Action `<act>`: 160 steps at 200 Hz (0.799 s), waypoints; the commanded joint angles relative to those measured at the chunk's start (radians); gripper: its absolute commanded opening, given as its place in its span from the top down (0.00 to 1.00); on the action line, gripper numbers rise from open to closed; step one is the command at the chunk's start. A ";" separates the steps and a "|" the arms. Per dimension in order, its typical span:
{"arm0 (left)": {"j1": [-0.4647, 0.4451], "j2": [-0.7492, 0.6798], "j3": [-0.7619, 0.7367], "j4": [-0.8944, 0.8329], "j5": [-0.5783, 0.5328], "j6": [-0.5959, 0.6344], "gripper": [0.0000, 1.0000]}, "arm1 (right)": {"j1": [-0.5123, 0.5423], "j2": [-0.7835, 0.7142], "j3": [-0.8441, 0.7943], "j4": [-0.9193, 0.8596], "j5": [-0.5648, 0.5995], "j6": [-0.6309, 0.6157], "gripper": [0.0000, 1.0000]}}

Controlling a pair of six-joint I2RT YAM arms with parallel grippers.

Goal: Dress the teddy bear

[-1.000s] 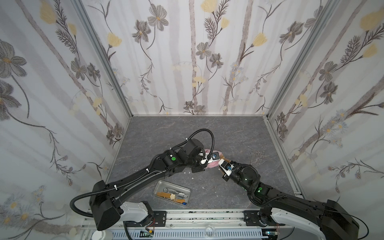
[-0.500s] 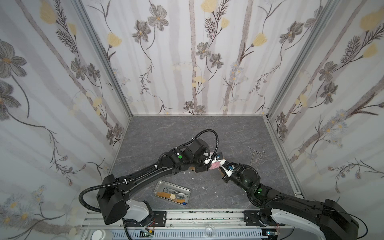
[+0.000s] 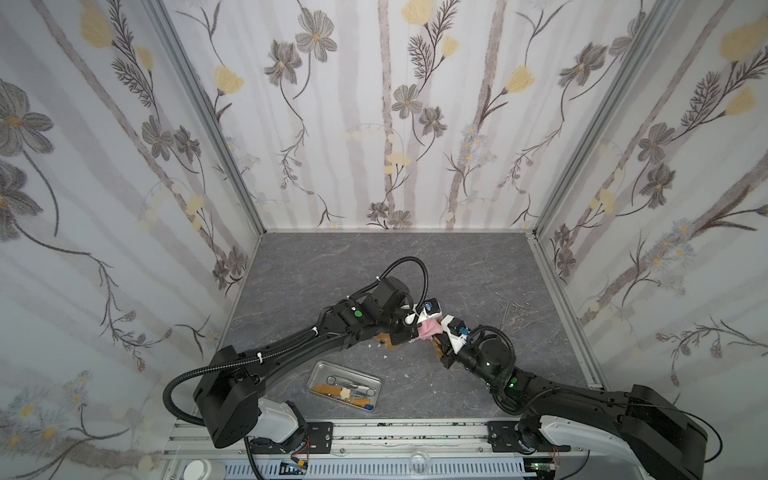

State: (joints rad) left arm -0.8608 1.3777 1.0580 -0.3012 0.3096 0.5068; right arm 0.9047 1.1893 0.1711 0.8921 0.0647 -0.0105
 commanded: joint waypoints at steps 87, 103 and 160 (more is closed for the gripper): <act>0.084 -0.303 -0.296 0.720 0.137 -0.736 1.00 | -0.013 -0.117 -0.066 0.185 0.061 0.120 1.00; 0.083 -0.316 -0.319 0.790 0.138 -0.836 1.00 | -0.012 -0.077 -0.071 0.221 0.067 0.133 1.00; 0.063 -0.289 -0.284 0.646 0.204 -0.692 1.00 | -0.026 -0.061 -0.054 0.209 0.013 0.021 1.00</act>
State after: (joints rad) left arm -0.7921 1.0790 0.7349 0.3527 0.4713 -0.2920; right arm 0.8917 1.1542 0.1040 1.1492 0.0841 0.0784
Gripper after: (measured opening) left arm 0.052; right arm 0.102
